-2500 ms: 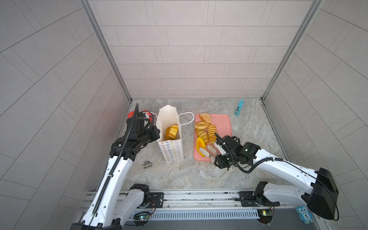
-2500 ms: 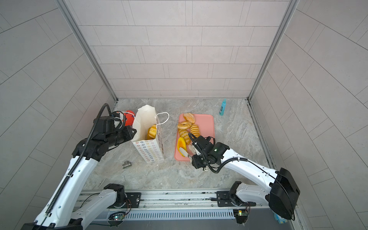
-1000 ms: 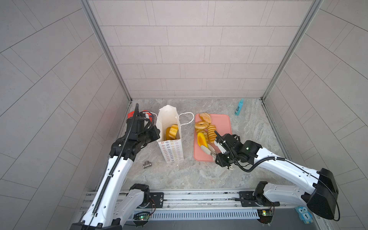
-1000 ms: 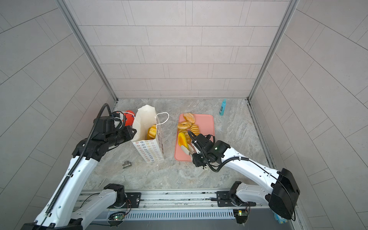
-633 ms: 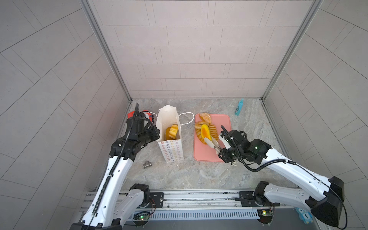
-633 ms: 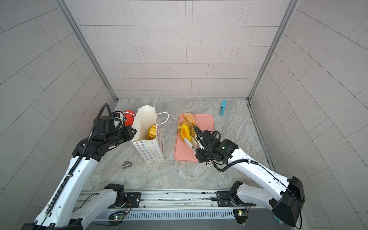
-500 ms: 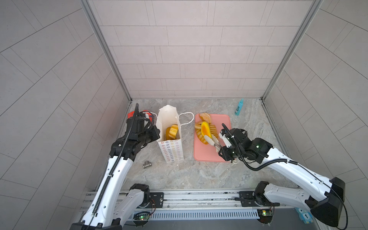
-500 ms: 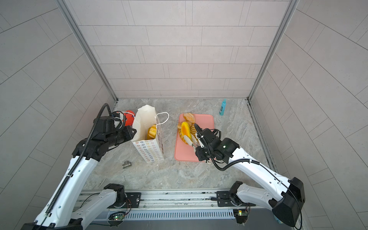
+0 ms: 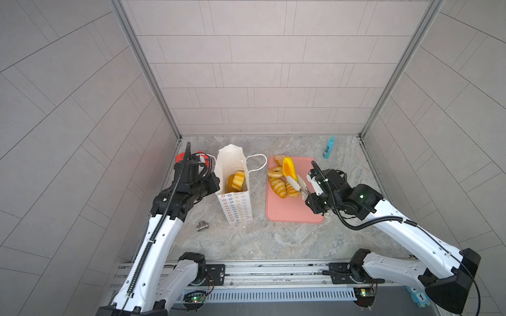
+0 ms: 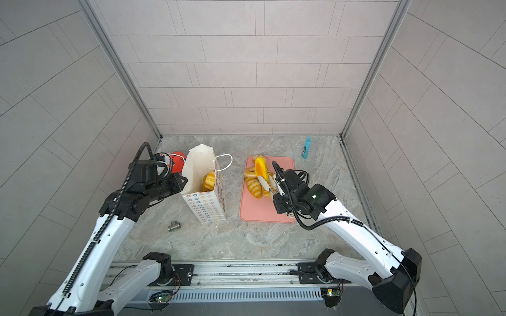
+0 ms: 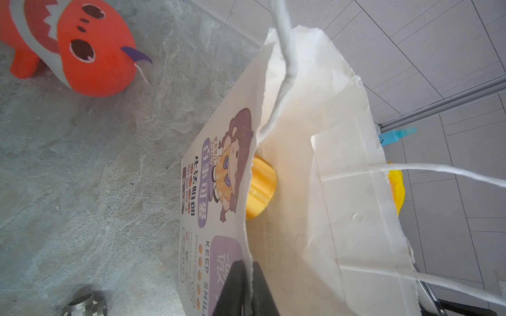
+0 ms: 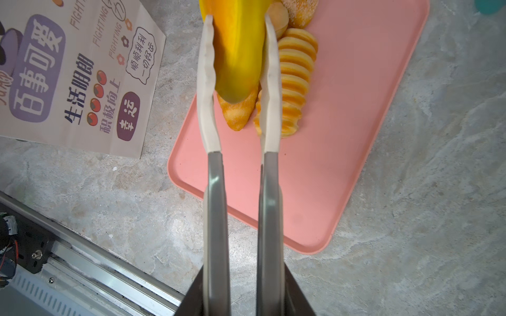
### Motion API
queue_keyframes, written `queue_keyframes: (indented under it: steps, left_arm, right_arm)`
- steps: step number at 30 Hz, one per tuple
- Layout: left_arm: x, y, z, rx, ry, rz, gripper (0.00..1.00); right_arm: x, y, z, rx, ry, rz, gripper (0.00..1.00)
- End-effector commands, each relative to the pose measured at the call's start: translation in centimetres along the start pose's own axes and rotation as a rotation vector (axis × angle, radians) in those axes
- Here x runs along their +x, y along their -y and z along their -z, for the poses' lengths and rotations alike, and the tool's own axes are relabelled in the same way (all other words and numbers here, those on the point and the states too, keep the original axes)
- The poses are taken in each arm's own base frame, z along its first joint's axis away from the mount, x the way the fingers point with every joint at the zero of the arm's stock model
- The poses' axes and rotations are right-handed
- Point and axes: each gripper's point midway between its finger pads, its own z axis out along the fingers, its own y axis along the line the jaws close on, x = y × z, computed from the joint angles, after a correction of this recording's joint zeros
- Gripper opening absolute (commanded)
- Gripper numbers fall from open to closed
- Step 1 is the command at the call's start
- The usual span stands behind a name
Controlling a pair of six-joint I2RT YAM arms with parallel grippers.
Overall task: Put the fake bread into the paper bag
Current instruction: 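Lift the pinched yellow slice up off the tray with the right gripper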
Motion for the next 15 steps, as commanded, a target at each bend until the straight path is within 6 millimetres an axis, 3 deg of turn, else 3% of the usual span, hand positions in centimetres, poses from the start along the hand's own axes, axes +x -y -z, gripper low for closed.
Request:
queue_keyframes:
  steps: [1,15]
  left_arm:
    - [-0.5,0.3,0.6,0.006,0.022,-0.009,0.12]
    - [-0.4,0.3,0.7,0.004,0.023,-0.009,0.12]
  right_arm:
    - [-1.5,0.8,1.9,0.029,0.073,0.010,0.35]
    - [-3.4,1.5,3.6,0.049,0.132,0.007,0.35]
